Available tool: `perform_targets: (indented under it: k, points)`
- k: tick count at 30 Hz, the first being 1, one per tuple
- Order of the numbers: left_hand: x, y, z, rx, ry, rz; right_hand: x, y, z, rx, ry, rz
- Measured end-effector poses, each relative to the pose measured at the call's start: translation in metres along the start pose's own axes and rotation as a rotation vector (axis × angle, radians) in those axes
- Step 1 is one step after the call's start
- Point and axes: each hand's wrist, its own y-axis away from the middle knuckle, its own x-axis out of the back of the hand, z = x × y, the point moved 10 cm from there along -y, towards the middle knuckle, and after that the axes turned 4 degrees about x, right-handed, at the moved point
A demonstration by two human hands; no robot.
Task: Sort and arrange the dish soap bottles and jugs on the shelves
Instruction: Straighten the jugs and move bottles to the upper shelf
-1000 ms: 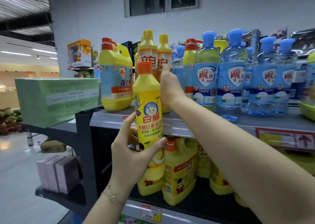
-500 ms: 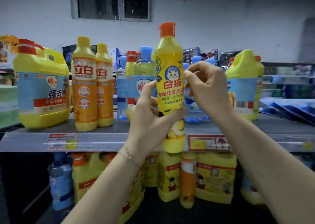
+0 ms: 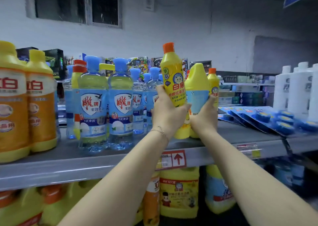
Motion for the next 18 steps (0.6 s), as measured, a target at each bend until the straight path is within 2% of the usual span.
perform_targets:
  k: [4,10,14,18]
  points:
    - [-0.015,-0.012,-0.019,0.080,-0.044,-0.002,0.002,-0.005,0.007,-0.020,-0.059,0.020]
    - [-0.046,-0.024,-0.035,0.110,-0.098,-0.060,0.036,-0.012,0.010,-0.033,-0.052,0.122]
    - [-0.075,-0.032,-0.040,0.149,-0.095,-0.089,0.074,-0.016,-0.002,0.056,-0.061,0.211]
    - [-0.113,-0.043,-0.043,0.192,-0.150,-0.196,0.106,-0.015,-0.012,0.168,-0.042,0.251]
